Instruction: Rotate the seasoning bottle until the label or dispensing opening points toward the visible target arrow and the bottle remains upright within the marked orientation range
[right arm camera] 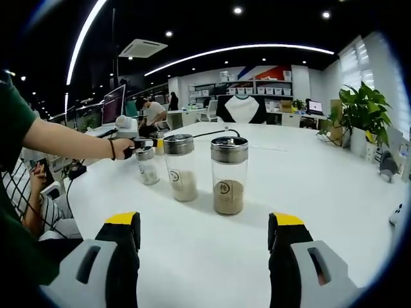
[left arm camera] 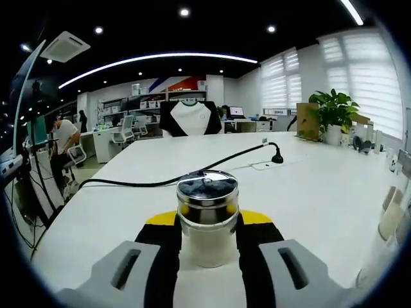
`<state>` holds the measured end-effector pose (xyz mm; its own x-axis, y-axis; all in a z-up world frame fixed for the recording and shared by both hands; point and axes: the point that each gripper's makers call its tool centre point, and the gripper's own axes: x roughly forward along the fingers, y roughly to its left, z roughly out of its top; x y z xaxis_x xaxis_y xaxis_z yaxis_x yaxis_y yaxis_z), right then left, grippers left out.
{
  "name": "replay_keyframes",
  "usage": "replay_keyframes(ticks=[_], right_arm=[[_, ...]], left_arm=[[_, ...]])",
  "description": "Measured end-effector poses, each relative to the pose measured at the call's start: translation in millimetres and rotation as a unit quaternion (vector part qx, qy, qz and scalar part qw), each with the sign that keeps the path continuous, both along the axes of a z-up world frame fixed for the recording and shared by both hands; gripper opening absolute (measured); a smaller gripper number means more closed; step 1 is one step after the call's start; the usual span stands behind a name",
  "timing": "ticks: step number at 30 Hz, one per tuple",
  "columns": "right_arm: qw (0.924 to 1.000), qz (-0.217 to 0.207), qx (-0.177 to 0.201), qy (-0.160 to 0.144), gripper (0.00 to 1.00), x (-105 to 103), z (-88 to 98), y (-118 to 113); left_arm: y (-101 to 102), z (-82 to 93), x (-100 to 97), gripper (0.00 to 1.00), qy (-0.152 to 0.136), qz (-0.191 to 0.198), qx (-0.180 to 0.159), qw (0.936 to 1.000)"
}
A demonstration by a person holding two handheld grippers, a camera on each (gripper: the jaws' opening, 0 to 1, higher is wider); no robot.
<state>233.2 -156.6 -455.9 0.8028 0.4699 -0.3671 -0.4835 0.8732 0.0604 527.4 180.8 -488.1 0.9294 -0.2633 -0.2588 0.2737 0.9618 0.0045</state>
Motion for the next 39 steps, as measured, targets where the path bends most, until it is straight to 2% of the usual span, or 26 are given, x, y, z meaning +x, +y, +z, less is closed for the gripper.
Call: replay_keyframes(ticks=[21,25,39], right_arm=[[1.0,0.001,-0.005,-0.003,0.83,0,0.9,-2],[1.0,-0.001,-0.004,-0.002,0.83,1,0.7,-3],[1.0,0.001,-0.004,-0.001,0.82,2,0.7,-1]], left_arm=[[1,1.9,-8.0,0.35,0.001,-0.004,0.007,1.0],[2,2.7,-15.4,0.35,0.008,0.0,0.007,0.9999],[-1,2.0,-42.8,0.35,0.006,-0.005,0.008,0.9999]])
